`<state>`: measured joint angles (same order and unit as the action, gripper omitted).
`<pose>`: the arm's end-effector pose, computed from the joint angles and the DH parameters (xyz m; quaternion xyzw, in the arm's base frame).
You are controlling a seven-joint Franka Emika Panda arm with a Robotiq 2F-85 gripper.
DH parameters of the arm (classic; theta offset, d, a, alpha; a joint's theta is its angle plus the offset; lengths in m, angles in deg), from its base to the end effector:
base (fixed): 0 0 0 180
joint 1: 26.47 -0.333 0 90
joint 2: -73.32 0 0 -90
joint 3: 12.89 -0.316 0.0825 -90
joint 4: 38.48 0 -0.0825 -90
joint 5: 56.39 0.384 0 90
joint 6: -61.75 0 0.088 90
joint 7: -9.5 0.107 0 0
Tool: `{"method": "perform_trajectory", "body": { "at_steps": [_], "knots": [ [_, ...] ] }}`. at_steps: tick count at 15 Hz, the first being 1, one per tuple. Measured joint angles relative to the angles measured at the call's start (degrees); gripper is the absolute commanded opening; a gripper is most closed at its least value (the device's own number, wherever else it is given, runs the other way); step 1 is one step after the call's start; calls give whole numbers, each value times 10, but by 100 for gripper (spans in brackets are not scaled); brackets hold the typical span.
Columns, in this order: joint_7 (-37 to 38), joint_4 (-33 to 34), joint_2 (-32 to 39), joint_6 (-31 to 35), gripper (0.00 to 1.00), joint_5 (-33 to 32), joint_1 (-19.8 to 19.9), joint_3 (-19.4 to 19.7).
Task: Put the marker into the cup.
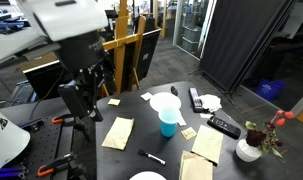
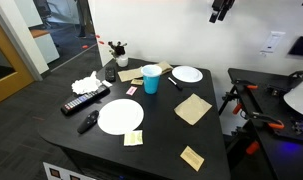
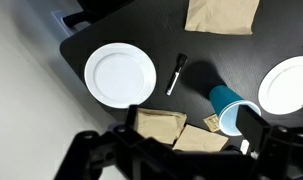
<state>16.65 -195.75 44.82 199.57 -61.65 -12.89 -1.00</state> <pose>0.3421 -0.1584 0.3784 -0.9674 0.2412 -0.0773 0.0045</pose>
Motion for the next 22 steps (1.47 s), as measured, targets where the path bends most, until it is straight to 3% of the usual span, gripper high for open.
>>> {"method": "perform_trajectory", "body": {
  "at_steps": [12, 22],
  "knots": [
    [83, 5, 207, 184, 100, 0, 1, -31],
    [124, 58, 346, 219, 100, 21, -14, -31]
  ]
}}
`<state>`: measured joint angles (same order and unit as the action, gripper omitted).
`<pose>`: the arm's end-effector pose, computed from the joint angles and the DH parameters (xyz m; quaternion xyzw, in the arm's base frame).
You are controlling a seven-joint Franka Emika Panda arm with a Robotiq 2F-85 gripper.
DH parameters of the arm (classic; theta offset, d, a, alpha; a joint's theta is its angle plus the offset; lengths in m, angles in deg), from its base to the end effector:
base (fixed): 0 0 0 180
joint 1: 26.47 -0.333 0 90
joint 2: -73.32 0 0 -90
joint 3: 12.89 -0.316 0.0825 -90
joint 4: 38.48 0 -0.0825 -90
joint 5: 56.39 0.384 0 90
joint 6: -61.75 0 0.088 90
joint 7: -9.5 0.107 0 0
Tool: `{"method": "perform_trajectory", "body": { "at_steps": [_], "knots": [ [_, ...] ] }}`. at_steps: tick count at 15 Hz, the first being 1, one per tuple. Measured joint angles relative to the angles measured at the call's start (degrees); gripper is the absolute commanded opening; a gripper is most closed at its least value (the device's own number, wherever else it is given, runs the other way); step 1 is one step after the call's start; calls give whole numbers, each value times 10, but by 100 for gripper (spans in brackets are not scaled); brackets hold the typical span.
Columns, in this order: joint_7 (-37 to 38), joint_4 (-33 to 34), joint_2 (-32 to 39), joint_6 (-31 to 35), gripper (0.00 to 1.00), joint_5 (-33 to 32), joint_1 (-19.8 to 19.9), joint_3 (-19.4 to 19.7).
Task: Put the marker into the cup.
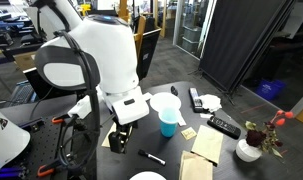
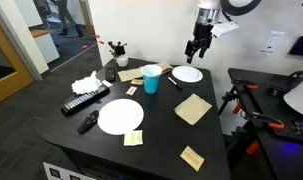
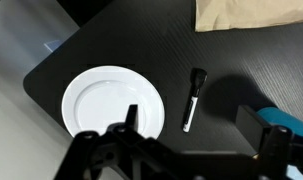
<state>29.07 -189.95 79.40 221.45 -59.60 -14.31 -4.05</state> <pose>0.4022 -0.1534 0.2120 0.9466 -0.3214 0.0189 0.0186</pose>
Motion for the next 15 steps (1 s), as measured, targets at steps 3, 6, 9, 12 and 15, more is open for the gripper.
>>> {"method": "perform_trajectory", "body": {
  "at_steps": [3, 6, 9, 12, 15],
  "knots": [
    [0, 21, 37, 6, 100, 31, -9, 0],
    [0, 40, 68, 9, 100, 54, -16, 0],
    [0, 46, 76, 10, 100, 56, -17, 1],
    [0, 46, 76, 10, 100, 56, -17, 1],
    [0, 50, 82, 10, 100, 57, -23, 6]
  ]
}}
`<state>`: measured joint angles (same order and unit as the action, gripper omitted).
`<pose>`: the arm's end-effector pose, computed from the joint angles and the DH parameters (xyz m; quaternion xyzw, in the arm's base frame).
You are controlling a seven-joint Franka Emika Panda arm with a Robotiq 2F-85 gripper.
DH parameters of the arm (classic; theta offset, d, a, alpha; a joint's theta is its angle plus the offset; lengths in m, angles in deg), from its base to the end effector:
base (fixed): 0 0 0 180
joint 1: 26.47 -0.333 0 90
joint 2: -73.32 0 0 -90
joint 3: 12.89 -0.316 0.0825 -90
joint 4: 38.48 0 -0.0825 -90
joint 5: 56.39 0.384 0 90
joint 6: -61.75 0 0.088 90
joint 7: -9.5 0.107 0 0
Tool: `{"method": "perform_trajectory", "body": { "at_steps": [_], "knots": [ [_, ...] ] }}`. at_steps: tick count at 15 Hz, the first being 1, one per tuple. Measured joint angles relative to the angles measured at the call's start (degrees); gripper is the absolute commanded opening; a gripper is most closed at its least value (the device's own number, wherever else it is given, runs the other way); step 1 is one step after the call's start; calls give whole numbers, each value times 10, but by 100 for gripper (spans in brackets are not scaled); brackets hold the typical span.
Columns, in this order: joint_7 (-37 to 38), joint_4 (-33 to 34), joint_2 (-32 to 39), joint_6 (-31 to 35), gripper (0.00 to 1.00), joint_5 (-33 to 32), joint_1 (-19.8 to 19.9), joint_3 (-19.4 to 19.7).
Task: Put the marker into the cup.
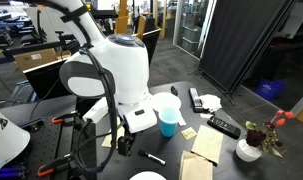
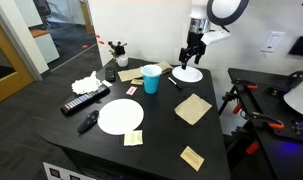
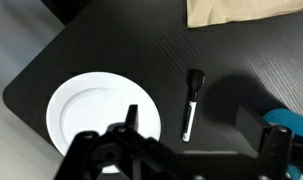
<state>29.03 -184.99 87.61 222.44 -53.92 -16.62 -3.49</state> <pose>0.4232 -0.1542 0.1778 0.9371 -0.3487 0.0011 0.0130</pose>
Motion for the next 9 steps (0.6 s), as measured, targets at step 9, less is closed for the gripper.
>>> {"method": "perform_trajectory", "body": {
  "at_steps": [9],
  "knots": [
    [0, 71, 97, 11, 100, 62, -17, -5]
  ]
}}
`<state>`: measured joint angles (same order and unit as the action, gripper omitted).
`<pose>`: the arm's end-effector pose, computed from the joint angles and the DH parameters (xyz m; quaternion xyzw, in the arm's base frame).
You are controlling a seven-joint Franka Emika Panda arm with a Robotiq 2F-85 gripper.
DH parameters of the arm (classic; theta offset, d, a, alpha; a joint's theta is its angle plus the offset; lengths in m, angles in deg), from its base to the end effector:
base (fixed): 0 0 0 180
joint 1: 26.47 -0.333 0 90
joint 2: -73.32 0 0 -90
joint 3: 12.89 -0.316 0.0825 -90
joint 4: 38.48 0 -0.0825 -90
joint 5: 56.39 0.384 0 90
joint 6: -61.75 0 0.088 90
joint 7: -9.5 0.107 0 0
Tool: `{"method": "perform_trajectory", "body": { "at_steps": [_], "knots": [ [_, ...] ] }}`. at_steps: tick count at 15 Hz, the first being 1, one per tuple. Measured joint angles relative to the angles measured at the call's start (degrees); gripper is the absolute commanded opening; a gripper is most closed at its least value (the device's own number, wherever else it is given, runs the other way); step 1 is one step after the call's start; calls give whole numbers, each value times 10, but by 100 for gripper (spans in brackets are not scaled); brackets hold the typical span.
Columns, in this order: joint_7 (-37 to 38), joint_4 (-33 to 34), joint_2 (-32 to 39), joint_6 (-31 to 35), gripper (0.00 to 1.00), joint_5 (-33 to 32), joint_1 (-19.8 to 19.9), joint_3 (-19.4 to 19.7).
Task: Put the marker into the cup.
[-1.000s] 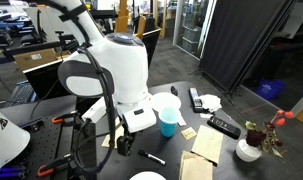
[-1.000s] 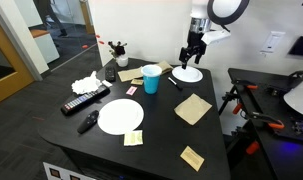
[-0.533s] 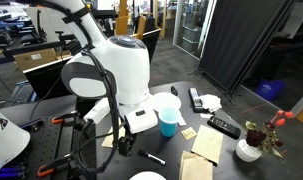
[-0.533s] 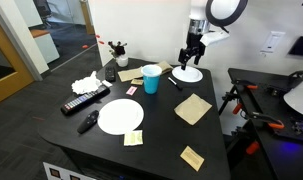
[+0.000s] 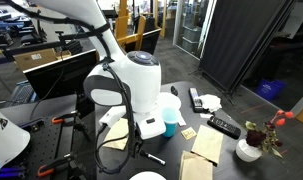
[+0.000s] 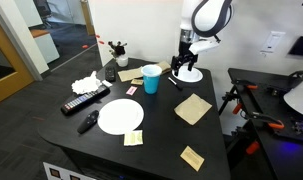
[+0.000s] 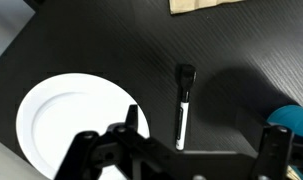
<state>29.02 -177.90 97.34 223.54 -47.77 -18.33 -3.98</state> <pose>0.4530 -0.1531 0.1369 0.9269 -0.3751 -0.0096 0.0091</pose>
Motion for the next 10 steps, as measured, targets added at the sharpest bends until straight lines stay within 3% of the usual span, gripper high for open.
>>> {"method": "perform_trajectory", "body": {
  "at_steps": [10],
  "knots": [
    [0, 36, 74, 86, 100, 29, -5, -6]
  ]
}}
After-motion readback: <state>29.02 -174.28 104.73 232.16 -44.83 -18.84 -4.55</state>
